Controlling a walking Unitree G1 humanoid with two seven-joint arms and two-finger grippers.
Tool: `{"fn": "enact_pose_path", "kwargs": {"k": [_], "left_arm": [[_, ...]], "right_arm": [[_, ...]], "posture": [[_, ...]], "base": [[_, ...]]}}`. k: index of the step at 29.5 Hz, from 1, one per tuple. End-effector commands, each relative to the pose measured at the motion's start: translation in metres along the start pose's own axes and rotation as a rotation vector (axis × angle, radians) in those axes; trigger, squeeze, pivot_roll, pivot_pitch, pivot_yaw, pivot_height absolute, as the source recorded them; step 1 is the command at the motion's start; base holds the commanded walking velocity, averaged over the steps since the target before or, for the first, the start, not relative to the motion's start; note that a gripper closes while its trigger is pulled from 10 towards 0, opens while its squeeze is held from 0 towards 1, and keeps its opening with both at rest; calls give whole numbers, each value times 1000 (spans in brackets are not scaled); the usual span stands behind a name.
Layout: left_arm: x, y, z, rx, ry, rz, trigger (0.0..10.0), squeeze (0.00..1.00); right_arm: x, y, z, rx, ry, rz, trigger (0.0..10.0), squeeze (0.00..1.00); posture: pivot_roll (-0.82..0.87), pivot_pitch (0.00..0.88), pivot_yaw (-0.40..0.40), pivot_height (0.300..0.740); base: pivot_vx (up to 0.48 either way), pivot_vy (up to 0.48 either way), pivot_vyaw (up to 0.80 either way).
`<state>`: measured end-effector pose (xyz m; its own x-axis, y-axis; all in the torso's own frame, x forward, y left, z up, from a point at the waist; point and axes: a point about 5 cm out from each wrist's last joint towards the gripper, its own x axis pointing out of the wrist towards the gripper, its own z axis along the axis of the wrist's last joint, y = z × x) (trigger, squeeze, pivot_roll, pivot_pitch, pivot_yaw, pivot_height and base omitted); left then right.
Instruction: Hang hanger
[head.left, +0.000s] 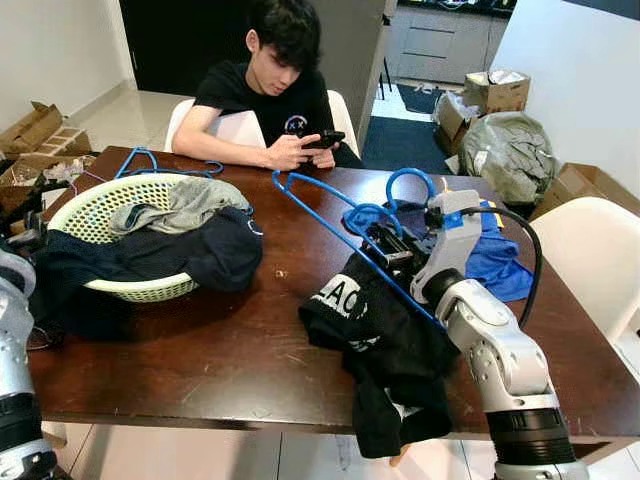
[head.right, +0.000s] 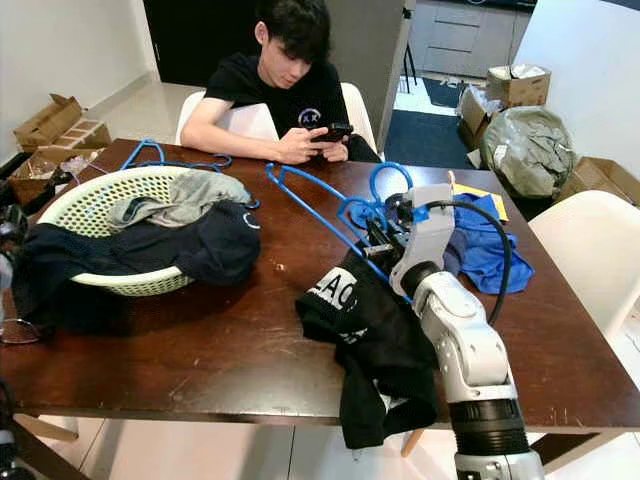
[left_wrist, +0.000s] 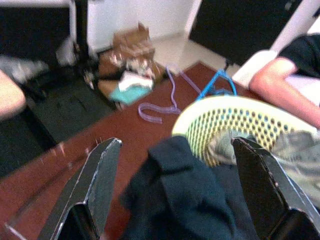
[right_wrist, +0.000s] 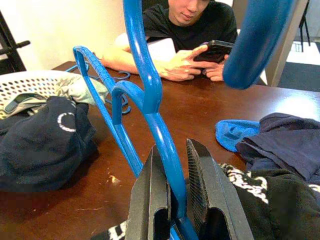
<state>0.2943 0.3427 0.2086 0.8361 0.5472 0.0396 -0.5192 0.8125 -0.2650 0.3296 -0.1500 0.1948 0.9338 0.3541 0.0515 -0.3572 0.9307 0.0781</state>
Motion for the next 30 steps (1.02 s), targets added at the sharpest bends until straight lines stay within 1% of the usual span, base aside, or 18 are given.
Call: {"fn": "enact_pose_path", "kwargs": {"k": [1, 7, 11, 16, 19, 23, 27, 28, 30], "left_arm": [[3, -5, -2, -23, 23, -21, 10000, 0], [11, -9, -4, -59, 62, -24, 10000, 0], [12, -10, -5, -73, 68, -25, 10000, 0], [13, -11, -14, -95, 128, -12, 10000, 0], [12, -10, -17, -107, 146, 0, 10000, 0], [11, -6, -25, -85, 180, 35, 10000, 0], [11, -5, -27, -84, 186, 42, 10000, 0], [11, -6, -26, -87, 182, 41, 4745, 0], [11, -6, -26, -87, 182, 41, 4745, 0]], "right_arm": [[0, -1, 2, -7, 1, 1, 10000, 0], [-2, -2, 2, -7, 2, -9, 10000, 0], [-3, -3, 2, -7, 3, -13, 10000, 0], [-4, -4, 2, -5, 6, -19, 10000, 0], [-4, -4, 2, -6, 7, -19, 10000, 0], [-4, -4, 2, 2, 11, -21, 10000, 0], [-4, -4, 1, 4, 12, -21, 10000, 0], [-4, -4, 1, 5, 12, -22, 10000, 0], [-4, -4, 1, 5, 12, -22, 10000, 0]], "posture": [[63, 28, -106, 740], [55, 32, -98, 740], [55, 32, -98, 740], [50, 37, -95, 740], [50, 37, -95, 740], [53, 38, -97, 740], [55, 39, -98, 740], [55, 40, -97, 740], [55, 40, -97, 740]], "base": [[0, 0, 0], [0, 0, 0], [0, 0, 0], [0, 0, 0], [0, 0, 0], [0, 0, 0], [0, 0, 0], [0, 0, 0], [0, 0, 0]]}}
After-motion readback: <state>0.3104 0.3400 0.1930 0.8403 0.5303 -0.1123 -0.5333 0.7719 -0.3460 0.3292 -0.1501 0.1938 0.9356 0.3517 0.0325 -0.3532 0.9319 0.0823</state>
